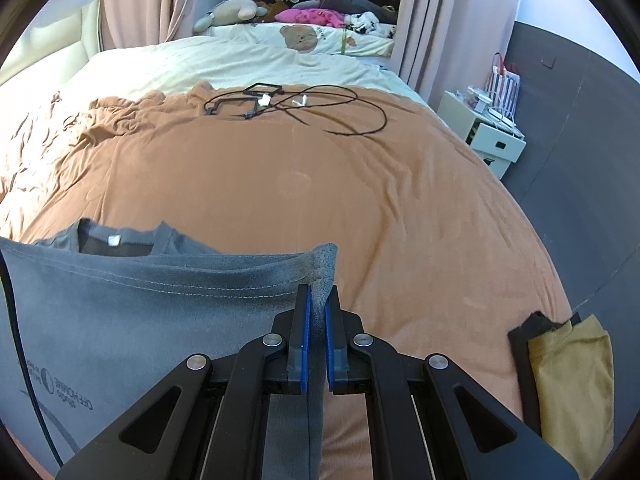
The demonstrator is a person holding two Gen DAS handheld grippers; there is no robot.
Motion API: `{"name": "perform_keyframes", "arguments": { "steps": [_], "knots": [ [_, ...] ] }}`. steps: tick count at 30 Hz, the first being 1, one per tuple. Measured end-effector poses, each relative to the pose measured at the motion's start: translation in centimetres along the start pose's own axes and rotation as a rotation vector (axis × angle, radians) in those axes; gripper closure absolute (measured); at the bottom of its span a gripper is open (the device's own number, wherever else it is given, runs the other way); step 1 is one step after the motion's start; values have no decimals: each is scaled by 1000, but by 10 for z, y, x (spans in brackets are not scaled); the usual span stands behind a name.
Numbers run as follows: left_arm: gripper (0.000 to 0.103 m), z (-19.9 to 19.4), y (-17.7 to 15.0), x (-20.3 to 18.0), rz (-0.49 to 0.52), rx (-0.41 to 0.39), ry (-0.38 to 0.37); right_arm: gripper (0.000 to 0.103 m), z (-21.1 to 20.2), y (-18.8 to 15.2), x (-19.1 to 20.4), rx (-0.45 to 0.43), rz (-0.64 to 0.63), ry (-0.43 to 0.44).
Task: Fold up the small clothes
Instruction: 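Smooth the folded edge with both grippers, then open them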
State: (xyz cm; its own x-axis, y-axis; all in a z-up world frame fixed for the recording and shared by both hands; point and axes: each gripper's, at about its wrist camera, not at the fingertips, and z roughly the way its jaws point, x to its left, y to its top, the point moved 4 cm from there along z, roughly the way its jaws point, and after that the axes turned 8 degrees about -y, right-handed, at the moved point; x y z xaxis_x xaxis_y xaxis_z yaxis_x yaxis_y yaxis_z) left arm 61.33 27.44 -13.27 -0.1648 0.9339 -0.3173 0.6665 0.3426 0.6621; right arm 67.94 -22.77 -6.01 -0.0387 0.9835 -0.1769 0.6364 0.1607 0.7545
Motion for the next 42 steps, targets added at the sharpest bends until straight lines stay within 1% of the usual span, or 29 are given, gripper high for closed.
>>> {"name": "perform_keyframes", "arguments": {
  "steps": [4, 11, 15, 21, 26, 28, 30, 32, 34, 35, 36, 37, 38, 39, 40, 41, 42],
  "knots": [
    [96, 20, 14, 0, 5, 9, 21, 101, 19, 12, 2, 5, 12, 4],
    [96, 55, 39, -6, 42, 13, 55, 101, 64, 30, 8, 28, 19, -28],
    [96, 81, 46, -6, 68, 41, 94, 102, 93, 37, 13, 56, 23, -27],
    [96, 121, 39, -1, 77, 100, 152, 102, 136, 37, 23, 116, 18, -40],
    [96, 147, 29, 4, 81, 154, 201, 102, 161, 34, 27, 157, 7, -49],
    [96, 152, 27, 7, 84, 163, 217, 102, 167, 35, 26, 161, 6, -58],
    [96, 153, 28, 11, 83, 148, 246, 102, 167, 40, 27, 149, 11, -72],
    [96, 152, 29, 14, 61, 125, 252, 102, 167, 44, 28, 132, 26, -85],
    [96, 157, 28, 14, 59, 139, 254, 102, 167, 45, 36, 116, 11, -73],
    [96, 161, 26, 14, 58, 157, 245, 101, 170, 44, 41, 130, -14, -79],
    [96, 166, 24, 14, 55, 190, 236, 101, 175, 41, 45, 164, -30, -77],
    [94, 169, 23, 14, 56, 208, 241, 101, 175, 38, 46, 182, -33, -78],
    [93, 168, 22, 14, 61, 212, 249, 99, 174, 38, 44, 191, -25, -78],
    [88, 165, 22, 12, 68, 209, 252, 95, 171, 37, 42, 196, -13, -72],
    [86, 160, 21, 10, 77, 203, 257, 90, 167, 37, 39, 198, 0, -59],
    [76, 155, 21, 8, 78, 200, 255, 76, 163, 37, 36, 194, 6, -46],
    [64, 150, 20, 7, 73, 198, 247, 61, 157, 38, 32, 184, 12, -27]
  ]
}}
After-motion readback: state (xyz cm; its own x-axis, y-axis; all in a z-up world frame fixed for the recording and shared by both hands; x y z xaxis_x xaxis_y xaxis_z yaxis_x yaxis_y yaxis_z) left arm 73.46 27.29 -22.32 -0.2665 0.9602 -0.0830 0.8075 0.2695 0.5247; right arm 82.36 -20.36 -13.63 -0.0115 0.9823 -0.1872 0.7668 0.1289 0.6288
